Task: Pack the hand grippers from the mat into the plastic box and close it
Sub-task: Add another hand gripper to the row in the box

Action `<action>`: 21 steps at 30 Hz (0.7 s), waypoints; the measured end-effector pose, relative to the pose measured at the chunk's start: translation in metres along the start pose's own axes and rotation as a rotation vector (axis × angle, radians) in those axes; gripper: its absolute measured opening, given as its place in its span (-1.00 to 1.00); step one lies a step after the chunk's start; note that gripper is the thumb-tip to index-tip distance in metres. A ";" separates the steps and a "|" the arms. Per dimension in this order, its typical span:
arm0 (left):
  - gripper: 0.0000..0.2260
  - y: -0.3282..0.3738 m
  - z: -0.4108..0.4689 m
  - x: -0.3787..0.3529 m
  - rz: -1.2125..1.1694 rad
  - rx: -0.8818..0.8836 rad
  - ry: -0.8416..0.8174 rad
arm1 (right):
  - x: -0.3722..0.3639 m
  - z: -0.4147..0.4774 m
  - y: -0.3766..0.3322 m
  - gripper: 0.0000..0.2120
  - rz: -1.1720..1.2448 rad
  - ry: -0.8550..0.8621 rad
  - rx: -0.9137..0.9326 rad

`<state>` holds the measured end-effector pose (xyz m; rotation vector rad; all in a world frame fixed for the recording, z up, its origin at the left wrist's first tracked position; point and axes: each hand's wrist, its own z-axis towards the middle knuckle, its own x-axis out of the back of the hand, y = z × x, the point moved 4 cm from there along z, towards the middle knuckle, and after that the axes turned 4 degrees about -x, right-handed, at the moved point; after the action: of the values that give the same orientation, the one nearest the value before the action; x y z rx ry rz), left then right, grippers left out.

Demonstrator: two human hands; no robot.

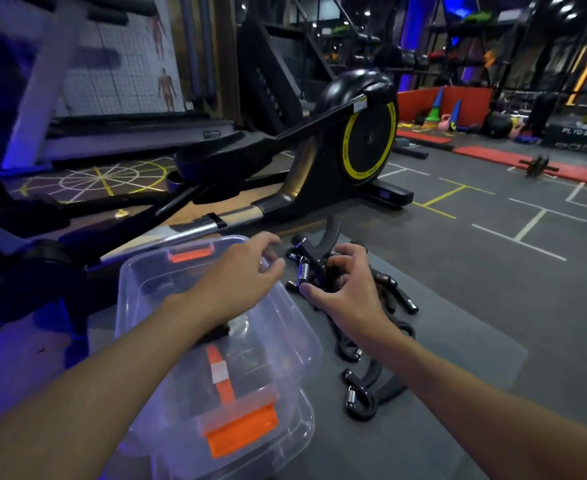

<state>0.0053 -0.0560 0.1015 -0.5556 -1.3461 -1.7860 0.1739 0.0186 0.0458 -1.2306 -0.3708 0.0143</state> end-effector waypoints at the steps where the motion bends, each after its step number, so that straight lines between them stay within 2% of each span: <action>1: -0.69 0.000 0.000 0.008 -0.034 0.010 0.040 | -0.005 0.001 -0.010 -0.36 -0.004 -0.021 0.028; 6: -0.82 -0.011 0.000 0.040 -0.308 0.046 0.166 | -0.027 0.002 -0.055 -0.37 -0.017 -0.136 0.151; 11: -0.79 -0.019 -0.008 0.064 -0.405 0.066 0.293 | -0.057 -0.007 -0.078 -0.42 0.064 -0.218 0.200; 18: -0.92 -0.048 -0.027 0.087 -0.323 0.066 0.259 | -0.097 -0.013 -0.084 -0.31 0.058 -0.375 0.190; 21: -0.92 -0.062 -0.039 0.097 -0.151 0.014 0.197 | -0.097 0.005 -0.083 -0.27 0.083 -0.395 0.134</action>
<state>-0.0962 -0.1189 0.1252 -0.2681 -1.2908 -1.8969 0.0662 -0.0257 0.0976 -1.1067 -0.6506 0.3521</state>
